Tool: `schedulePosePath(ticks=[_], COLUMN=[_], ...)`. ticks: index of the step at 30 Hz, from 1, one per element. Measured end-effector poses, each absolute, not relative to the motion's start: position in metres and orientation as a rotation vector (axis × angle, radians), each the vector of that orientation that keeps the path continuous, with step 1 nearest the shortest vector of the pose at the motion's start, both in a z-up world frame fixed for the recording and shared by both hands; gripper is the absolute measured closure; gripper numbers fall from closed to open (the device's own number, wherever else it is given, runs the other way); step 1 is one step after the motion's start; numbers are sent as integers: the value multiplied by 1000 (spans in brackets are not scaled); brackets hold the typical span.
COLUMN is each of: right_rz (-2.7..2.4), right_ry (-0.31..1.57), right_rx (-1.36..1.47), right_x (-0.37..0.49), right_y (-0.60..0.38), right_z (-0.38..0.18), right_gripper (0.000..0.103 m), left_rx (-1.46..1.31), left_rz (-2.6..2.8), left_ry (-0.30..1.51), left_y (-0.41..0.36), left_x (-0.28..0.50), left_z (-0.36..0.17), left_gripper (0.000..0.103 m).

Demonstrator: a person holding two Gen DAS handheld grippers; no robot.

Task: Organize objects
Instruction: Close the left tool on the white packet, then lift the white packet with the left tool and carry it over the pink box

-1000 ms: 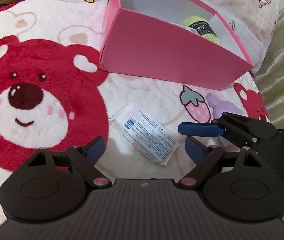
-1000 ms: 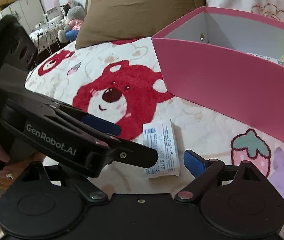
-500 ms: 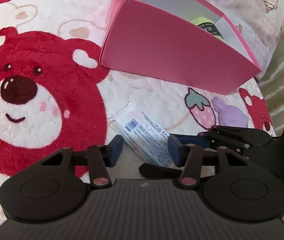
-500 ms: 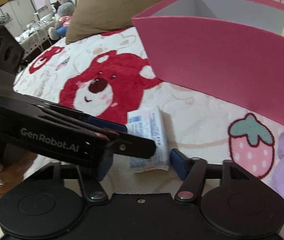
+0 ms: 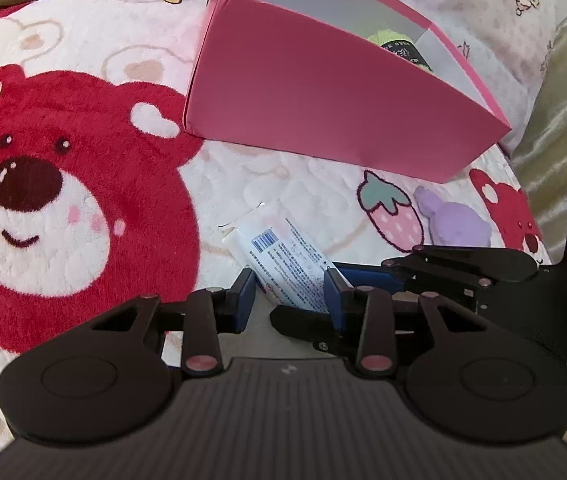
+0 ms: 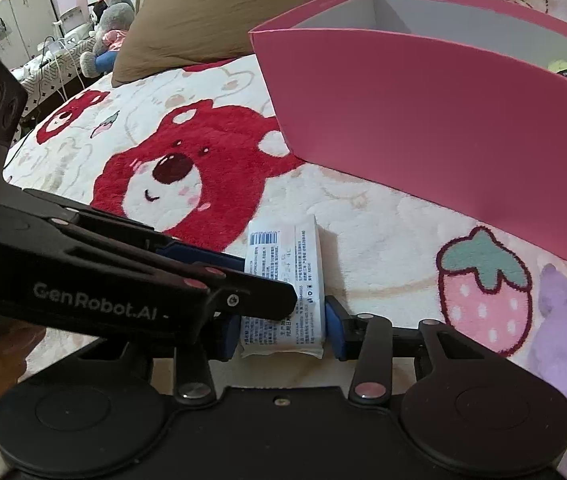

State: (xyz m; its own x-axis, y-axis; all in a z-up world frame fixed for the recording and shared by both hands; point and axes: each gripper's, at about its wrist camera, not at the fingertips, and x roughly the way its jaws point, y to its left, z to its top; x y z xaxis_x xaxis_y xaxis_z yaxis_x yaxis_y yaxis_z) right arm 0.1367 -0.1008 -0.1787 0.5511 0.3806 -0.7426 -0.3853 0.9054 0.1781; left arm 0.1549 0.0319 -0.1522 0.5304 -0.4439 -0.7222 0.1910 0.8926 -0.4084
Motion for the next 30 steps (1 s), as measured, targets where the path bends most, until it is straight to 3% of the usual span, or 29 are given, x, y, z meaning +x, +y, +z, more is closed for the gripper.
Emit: schedulePosePath(ticks=[30], right_rz=[401], right_ry=[967], right_rx=[48], right_x=[105], right_y=[-86], right_z=[-114], right_gripper=[56], left_rx=[-332], left_rz=[-467], left_ry=[992], left_y=[40], left_x=[126], left_z=[-93], left_gripper=[65])
